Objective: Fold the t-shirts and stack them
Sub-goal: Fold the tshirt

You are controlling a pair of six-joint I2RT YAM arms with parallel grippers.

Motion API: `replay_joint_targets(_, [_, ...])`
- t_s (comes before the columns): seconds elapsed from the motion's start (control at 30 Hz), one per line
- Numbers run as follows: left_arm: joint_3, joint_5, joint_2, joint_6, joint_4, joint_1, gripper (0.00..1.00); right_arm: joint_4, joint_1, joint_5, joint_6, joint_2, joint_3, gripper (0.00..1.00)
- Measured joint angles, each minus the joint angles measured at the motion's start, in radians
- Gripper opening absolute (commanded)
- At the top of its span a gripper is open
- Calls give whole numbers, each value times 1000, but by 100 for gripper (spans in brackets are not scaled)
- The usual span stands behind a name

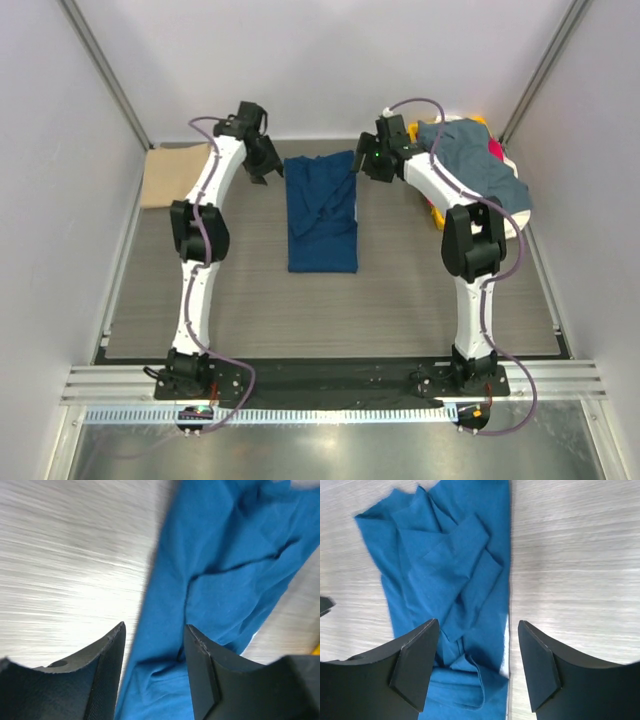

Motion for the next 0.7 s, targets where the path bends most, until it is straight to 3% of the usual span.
replay_joint_targets(0.07, [-52,-1,-49,3,2,28,53,-1,-12,-7,-5,-23,2,69])
replay_joint_targets(0.23, [-653,-16,-459,-5,118,45,50,62,-6,-50,-2,-240,-272,59])
replay_joint_targets(0.33, [-877,-32,-634,-12,166,2,47,87,31,-76,5,-319,-399,50])
replay_joint_targets(0.43, [-945,-71,-670,-10,207,-73,45,108,84,-84,7,-326,-457,40])
replay_joint_targets(0.7, [-964,-102,-533,-14,290,-217,40,119,130,-89,10,-273,-505,36])
